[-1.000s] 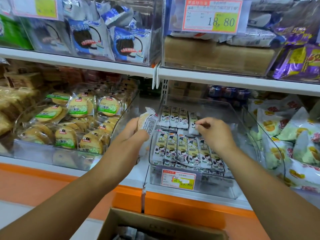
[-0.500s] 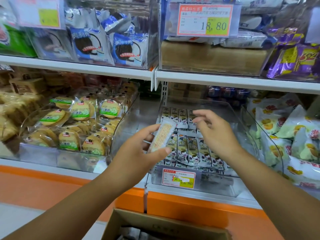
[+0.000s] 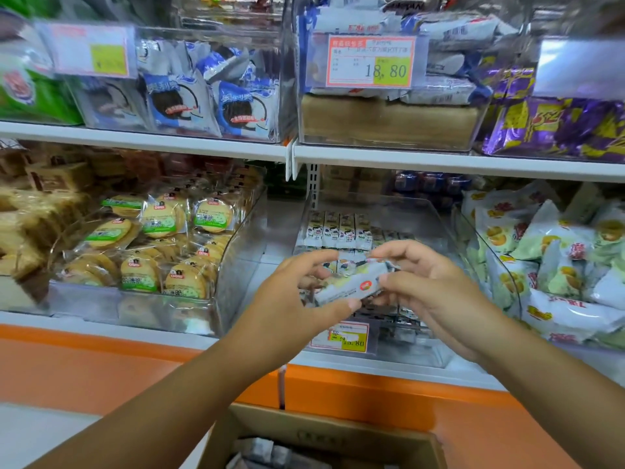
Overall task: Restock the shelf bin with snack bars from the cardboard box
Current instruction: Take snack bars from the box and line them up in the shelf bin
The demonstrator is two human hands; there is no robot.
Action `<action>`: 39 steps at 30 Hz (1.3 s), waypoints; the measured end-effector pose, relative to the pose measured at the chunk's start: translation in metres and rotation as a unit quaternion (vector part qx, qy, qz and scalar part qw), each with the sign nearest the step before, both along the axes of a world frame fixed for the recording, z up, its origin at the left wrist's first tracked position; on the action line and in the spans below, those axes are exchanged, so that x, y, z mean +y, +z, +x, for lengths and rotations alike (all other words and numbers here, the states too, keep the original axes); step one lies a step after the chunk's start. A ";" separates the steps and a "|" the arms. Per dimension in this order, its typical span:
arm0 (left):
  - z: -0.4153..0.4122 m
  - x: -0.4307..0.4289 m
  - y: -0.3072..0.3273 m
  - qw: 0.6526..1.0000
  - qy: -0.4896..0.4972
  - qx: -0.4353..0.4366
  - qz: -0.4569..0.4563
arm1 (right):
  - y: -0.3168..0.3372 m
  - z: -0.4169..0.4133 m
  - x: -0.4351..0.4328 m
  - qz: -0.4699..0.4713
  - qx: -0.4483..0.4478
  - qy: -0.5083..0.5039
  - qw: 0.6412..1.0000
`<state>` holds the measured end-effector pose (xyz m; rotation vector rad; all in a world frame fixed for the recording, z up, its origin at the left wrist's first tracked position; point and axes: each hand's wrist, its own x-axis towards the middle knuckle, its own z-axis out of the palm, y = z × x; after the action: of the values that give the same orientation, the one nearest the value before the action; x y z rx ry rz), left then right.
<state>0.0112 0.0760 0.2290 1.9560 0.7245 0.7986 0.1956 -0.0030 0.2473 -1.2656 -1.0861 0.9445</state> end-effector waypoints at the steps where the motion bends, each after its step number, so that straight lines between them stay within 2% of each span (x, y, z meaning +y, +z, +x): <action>1: -0.001 0.000 0.001 1.000 -0.010 0.001 -0.020 | 0.002 0.003 -0.001 0.011 0.014 0.000 1.000; 5: -0.005 -0.001 0.001 0.999 -0.036 0.031 -0.021 | 0.004 0.011 -0.004 0.025 0.031 0.016 0.999; 9: -0.006 0.001 -0.001 0.998 -0.037 0.024 -0.034 | 0.001 0.010 -0.003 0.016 0.030 0.010 0.999; 16: -0.002 0.003 0.003 0.979 -0.050 -0.041 -0.194 | 0.000 0.009 0.001 0.014 0.020 -0.009 1.000; 18: 0.000 0.004 0.001 0.970 -0.052 -0.057 -0.231 | 0.001 0.002 0.003 0.029 -0.017 -0.045 0.998; 20: 0.002 0.006 -0.001 0.960 -0.049 -0.087 -0.262 | 0.001 -0.006 0.000 0.043 -0.097 -0.069 0.992; 22: 0.003 0.006 -0.001 0.957 -0.055 -0.102 -0.267 | -0.003 -0.013 -0.004 0.039 -0.147 -0.029 0.988; 24: 0.004 0.005 -0.001 0.958 -0.066 -0.108 -0.259 | -0.009 -0.018 -0.007 0.017 -0.150 0.015 0.988; 28: 0.007 0.006 -0.003 0.959 -0.054 -0.124 -0.249 | -0.016 -0.017 -0.005 -0.001 -0.127 0.009 0.992; 33: 0.011 0.007 -0.002 0.974 -0.024 -0.086 -0.210 | -0.016 -0.016 0.004 0.000 -0.138 -0.014 0.990; 36: 0.009 0.012 -0.004 0.998 0.062 -0.010 -0.030 | -0.016 -0.004 0.017 -0.013 -0.167 -0.067 0.984; 39: 0.005 0.021 -0.005 0.977 0.158 0.035 0.138 | -0.016 0.023 0.035 -0.053 -0.182 -0.138 0.972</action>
<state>0.0161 0.0971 0.2239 2.1528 1.0298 1.0735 0.2188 0.0323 0.2310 -1.6746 -1.1107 0.5783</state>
